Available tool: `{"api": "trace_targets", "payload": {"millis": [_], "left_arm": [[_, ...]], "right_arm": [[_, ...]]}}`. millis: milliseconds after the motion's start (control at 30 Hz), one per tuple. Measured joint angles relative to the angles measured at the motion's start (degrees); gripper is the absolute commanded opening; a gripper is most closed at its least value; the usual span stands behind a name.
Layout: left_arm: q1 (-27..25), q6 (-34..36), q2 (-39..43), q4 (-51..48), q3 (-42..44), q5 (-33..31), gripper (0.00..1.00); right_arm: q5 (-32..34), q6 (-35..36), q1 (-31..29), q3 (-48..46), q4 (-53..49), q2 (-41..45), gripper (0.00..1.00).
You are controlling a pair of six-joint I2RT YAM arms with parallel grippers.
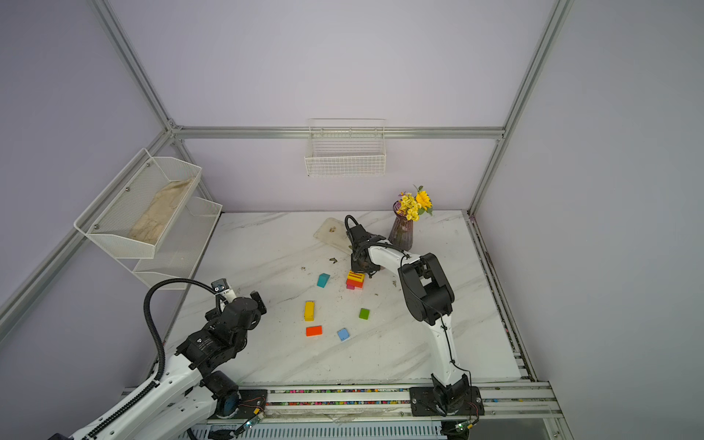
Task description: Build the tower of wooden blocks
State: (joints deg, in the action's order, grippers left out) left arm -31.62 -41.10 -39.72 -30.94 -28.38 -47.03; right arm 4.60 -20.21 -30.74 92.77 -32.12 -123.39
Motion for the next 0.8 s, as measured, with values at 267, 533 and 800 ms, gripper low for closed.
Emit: {"api": "trace_targets", "payload": {"millis": [267,533,800], "left_arm": [[0.00,0.17,0.00,0.00,0.00,0.17,1.00],[0.00,0.17,0.00,0.00,0.00,0.20,1.00],[0.00,0.20,0.00,0.02,0.00,0.20,1.00]], "right_arm": [[-0.17,0.00,0.00,-0.44,0.17,1.03,0.15],[-1.27,0.02,0.00,-0.44,0.26,1.03,0.17],[-2.54,0.20,0.00,-0.44,0.57,1.03,0.18]]}}
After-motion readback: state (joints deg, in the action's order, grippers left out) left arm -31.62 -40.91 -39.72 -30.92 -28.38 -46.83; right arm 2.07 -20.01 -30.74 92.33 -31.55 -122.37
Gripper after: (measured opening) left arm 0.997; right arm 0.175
